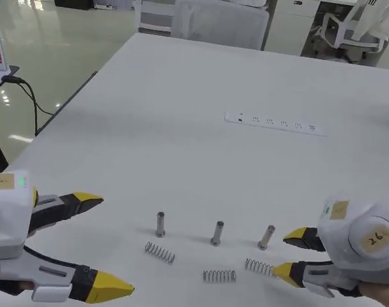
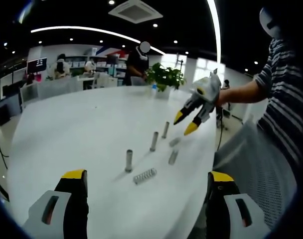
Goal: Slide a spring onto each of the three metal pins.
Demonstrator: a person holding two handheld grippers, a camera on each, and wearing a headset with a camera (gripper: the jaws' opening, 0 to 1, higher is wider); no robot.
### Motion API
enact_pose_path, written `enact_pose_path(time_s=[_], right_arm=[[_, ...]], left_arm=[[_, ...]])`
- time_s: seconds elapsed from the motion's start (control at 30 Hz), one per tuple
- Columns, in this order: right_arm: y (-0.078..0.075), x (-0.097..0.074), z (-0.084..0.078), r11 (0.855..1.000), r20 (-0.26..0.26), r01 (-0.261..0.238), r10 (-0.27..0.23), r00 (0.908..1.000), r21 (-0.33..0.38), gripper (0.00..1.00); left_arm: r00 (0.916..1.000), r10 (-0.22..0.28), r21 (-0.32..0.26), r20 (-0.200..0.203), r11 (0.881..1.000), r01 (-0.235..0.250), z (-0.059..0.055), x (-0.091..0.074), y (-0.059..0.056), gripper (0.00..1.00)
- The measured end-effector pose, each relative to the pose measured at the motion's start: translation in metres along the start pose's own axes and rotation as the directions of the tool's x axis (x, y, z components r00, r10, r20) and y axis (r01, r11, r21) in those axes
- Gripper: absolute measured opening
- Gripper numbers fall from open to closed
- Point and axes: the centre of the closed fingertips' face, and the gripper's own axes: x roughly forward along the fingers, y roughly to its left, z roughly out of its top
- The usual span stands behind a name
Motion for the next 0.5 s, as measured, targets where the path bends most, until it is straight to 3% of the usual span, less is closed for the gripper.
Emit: enact_pose_path(time_s=[0.5], right_arm=[[0.012,0.022,-0.006,0.995,-0.045,-0.077,0.074,0.9962,-0.068,0.18]], left_arm=[[1.0,-0.002,0.002,0.0,1.0,0.002,0.001,-0.001,-0.003,0.97]])
